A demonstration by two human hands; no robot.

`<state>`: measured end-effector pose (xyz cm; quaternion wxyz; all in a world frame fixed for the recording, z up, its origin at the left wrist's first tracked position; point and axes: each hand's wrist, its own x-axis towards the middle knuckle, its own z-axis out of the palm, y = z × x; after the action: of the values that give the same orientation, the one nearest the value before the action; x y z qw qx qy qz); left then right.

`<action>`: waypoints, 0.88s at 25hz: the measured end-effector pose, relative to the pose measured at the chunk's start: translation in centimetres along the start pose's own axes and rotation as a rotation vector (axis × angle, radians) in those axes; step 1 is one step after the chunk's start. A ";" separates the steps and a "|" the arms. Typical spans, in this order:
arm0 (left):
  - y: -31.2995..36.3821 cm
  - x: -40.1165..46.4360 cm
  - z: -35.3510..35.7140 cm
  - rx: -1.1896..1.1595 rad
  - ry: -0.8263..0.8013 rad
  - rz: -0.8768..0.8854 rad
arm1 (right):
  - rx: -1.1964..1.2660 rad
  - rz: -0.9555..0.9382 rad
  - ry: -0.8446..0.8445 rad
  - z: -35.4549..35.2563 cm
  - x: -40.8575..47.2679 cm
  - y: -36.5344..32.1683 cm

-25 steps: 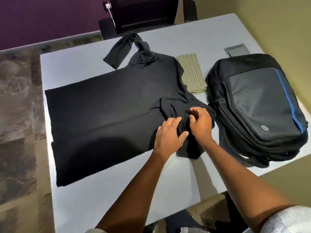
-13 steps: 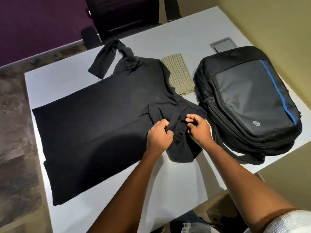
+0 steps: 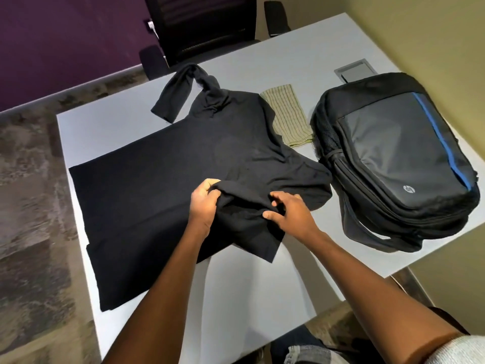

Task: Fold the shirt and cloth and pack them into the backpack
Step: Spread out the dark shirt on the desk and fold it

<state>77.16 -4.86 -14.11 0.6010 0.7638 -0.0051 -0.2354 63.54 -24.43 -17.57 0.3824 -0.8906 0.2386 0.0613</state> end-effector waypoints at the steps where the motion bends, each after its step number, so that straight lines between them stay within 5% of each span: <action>1: -0.1 0.5 -1.0 0.081 -0.010 0.042 | -0.010 0.001 0.016 0.7 -0.1 -0.6; 4: -1.2 1.3 -3.4 0.233 -0.022 0.009 | -0.071 0.004 0.053 2.1 0.1 -2.1; 7: -3.9 -0.4 -4.5 0.346 0.178 -0.201 | -0.121 0.036 -0.002 2.7 0.6 -3.0; 11: -5.8 -5.5 -1.0 0.216 0.400 -0.528 | -0.127 0.011 -0.047 3.0 0.8 -3.5; 22: -4.8 -5.2 3.2 0.257 0.365 -0.650 | -0.191 0.002 -0.105 2.9 1.2 -3.8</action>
<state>70.05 -4.91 -17.26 0.3858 0.8239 0.3143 -0.2711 66.59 -20.60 -17.52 0.3078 -0.9183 0.2121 0.1306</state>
